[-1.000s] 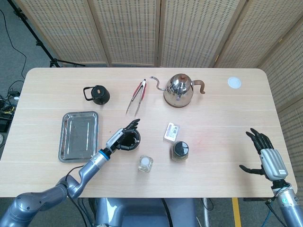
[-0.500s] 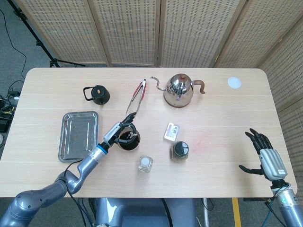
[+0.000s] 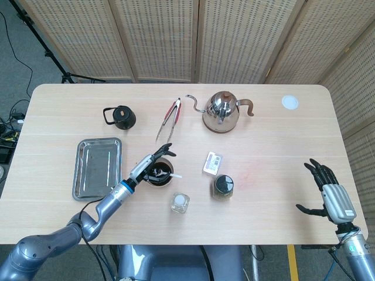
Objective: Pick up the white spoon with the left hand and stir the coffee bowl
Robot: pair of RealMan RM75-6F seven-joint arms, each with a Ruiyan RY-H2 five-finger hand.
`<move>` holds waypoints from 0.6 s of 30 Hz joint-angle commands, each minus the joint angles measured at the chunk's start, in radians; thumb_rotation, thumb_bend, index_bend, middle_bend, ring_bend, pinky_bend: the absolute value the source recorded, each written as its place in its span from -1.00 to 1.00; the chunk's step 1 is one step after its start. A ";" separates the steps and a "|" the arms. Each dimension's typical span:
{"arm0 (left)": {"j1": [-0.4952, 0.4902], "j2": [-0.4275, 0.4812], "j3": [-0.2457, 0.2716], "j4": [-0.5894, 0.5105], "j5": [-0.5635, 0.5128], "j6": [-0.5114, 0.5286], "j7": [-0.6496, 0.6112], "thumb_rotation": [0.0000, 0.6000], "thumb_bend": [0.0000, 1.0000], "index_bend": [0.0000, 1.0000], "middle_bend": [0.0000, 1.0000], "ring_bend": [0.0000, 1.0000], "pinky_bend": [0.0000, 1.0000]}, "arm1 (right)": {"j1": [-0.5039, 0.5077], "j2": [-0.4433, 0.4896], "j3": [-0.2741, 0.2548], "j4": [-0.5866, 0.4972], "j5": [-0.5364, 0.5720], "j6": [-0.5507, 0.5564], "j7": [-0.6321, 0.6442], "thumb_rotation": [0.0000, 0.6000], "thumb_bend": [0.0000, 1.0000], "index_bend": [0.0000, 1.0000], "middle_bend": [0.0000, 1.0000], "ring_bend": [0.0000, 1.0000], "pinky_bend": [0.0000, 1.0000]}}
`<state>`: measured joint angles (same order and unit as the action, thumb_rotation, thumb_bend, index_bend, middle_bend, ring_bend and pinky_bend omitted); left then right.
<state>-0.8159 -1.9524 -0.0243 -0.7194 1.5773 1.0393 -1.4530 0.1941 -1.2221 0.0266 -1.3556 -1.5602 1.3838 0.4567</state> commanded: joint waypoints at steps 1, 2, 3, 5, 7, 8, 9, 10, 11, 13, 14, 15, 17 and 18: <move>0.007 0.027 -0.001 -0.036 0.007 0.031 -0.008 1.00 -0.54 -0.80 -1.00 -1.00 -1.00 | 0.000 0.001 0.000 -0.002 -0.002 0.001 0.000 1.00 -1.00 -1.00 -1.00 -1.00 -1.00; 0.009 0.035 -0.002 -0.048 0.008 0.039 -0.007 1.00 -0.56 -0.82 -1.00 -1.00 -1.00 | -0.001 0.002 -0.001 -0.003 -0.002 0.002 0.000 1.00 -1.00 -1.00 -1.00 -1.00 -1.00; 0.012 0.040 -0.002 -0.055 0.008 0.044 -0.006 1.00 -0.57 -0.83 -1.00 -1.00 -1.00 | -0.001 0.002 -0.001 -0.004 -0.002 0.002 0.000 1.00 -1.00 -1.00 -1.00 -1.00 -1.00; 0.024 0.063 -0.004 -0.086 0.011 0.076 0.007 1.00 -0.57 -0.84 -1.00 -1.00 -1.00 | -0.001 0.003 -0.002 -0.005 -0.004 0.004 0.001 1.00 -1.00 -1.00 -1.00 -1.00 -1.00; 0.042 0.107 0.001 -0.133 0.023 0.121 0.049 1.00 -0.57 -0.84 -1.00 -1.00 -1.00 | -0.001 0.005 -0.003 -0.005 -0.007 0.004 0.003 1.00 -1.00 -1.00 -1.00 -1.00 -1.00; 0.049 0.127 0.003 -0.153 0.027 0.136 0.079 1.00 -0.57 -0.85 -1.00 -1.00 -1.00 | -0.001 0.005 -0.003 -0.005 -0.007 0.004 0.003 1.00 -1.00 -1.00 -1.00 -1.00 -1.00; 0.058 0.150 0.005 -0.174 0.030 0.150 0.117 1.00 -0.57 -0.84 -1.00 -1.00 -1.00 | -0.001 0.006 -0.003 -0.006 -0.007 0.005 0.004 1.00 -1.00 -1.00 -1.00 -1.00 -1.00; 0.066 0.169 0.007 -0.196 0.029 0.158 0.153 1.00 -0.57 -0.84 -1.00 -1.00 -1.00 | -0.002 0.007 -0.004 -0.007 -0.008 0.006 0.004 1.00 -1.00 -1.00 -1.00 -1.00 -1.00; 0.077 0.192 0.009 -0.215 0.029 0.170 0.201 1.00 -0.57 -0.84 -1.00 -1.00 -1.00 | -0.002 0.008 -0.004 -0.008 -0.009 0.008 0.004 1.00 -1.00 -1.00 -1.00 -1.00 -1.00; 0.117 0.263 0.013 -0.267 0.014 0.199 0.370 1.00 -0.53 -0.84 -1.00 -1.00 -1.00 | -0.004 0.011 -0.004 -0.013 -0.014 0.016 0.004 1.00 -1.00 -1.00 -1.00 -1.00 -1.00; 0.134 0.292 0.015 -0.294 0.005 0.206 0.432 1.00 -0.48 -0.84 -1.00 -1.00 -1.00 | -0.005 0.012 -0.004 -0.015 -0.015 0.017 0.004 1.00 -1.00 -1.00 -1.00 -1.00 -1.00; 0.150 0.321 0.017 -0.321 -0.006 0.211 0.494 1.00 -0.45 -0.84 -1.00 -1.00 -1.00 | -0.005 0.013 -0.005 -0.017 -0.015 0.019 0.004 1.00 -1.00 -1.00 -1.00 -1.00 -1.00; 0.188 0.389 0.024 -0.385 -0.030 0.222 0.630 1.00 -0.37 -0.84 -1.00 -1.00 -1.00 | -0.006 0.015 -0.005 -0.020 -0.016 0.021 0.002 1.00 -1.00 -1.00 -1.00 -1.00 -1.00; 0.208 0.419 0.028 -0.411 -0.039 0.231 0.690 1.00 -0.36 -0.83 -1.00 -1.00 -1.00 | -0.007 0.016 -0.005 -0.022 -0.016 0.022 0.000 1.00 -1.00 -1.00 -1.00 -1.00 -1.00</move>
<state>-0.6977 -1.6825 -0.0119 -0.9943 1.5789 1.2193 -1.0203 0.1874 -1.2062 0.0218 -1.3779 -1.5766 1.4063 0.4567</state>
